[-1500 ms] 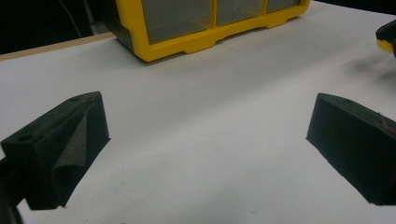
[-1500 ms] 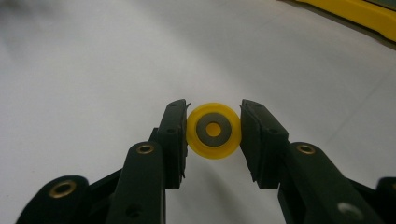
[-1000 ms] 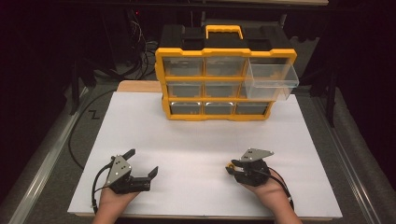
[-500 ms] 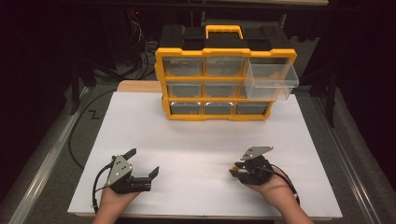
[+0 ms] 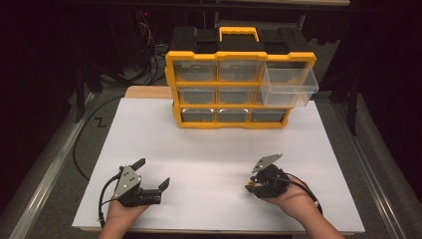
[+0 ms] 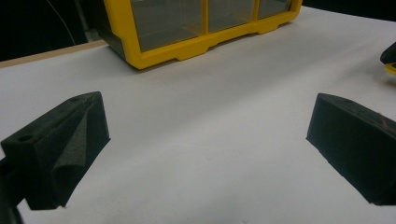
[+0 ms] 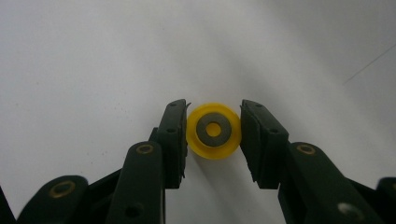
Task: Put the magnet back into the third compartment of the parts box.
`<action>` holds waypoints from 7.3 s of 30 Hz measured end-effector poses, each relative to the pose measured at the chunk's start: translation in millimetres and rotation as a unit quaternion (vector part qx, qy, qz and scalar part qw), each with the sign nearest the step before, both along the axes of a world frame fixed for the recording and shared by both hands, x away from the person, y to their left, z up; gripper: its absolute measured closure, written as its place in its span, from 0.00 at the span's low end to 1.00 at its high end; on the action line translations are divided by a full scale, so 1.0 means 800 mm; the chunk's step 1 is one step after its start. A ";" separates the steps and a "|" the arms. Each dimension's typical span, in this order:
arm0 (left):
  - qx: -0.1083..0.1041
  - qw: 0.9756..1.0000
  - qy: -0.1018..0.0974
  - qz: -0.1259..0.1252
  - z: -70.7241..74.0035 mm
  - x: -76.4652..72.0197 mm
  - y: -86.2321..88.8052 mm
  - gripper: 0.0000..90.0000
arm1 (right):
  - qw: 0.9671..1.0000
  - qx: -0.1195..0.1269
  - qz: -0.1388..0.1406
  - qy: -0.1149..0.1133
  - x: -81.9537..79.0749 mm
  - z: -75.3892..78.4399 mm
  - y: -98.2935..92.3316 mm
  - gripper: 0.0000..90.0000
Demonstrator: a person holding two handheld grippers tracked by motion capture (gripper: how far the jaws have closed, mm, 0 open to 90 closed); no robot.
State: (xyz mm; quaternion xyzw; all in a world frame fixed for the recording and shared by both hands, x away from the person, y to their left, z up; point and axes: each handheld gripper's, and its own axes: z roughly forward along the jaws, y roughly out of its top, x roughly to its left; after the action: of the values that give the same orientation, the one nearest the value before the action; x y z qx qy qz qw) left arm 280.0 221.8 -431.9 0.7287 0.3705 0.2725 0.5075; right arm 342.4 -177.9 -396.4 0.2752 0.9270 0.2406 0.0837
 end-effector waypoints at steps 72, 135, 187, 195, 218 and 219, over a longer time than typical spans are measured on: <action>0.001 1.000 -0.004 -0.012 0.000 -0.001 -0.003 0.00 | 0.994 -0.076 0.056 0.055 0.036 0.096 -0.041 0.72; 0.001 1.000 -0.004 -0.015 -0.001 0.000 -0.003 0.00 | 0.994 -0.086 0.055 0.030 0.074 0.241 -0.050 0.72; -0.001 1.000 -0.002 -0.019 -0.001 0.000 -0.003 0.00 | 0.994 -0.105 0.039 0.014 0.100 0.333 -0.042 0.72; -0.001 1.000 -0.002 -0.019 -0.001 0.000 -0.003 0.00 | 0.993 -0.108 0.036 0.012 0.105 0.343 -0.041 0.72; -0.002 1.000 -0.001 -0.019 -0.001 0.001 -0.002 0.00 | 0.994 -0.111 0.017 0.010 0.138 0.369 -0.035 0.72; -0.002 1.000 -0.001 -0.018 -0.001 0.001 -0.002 0.00 | 0.994 -0.111 0.016 0.009 0.139 0.369 -0.035 0.72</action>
State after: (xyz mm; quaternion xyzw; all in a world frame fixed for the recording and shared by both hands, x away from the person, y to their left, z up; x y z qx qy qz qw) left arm 281.0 220.2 -433.0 0.7342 0.3568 0.2635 0.5140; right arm 453.5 -205.6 -100.9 0.2513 0.9531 0.1353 0.1009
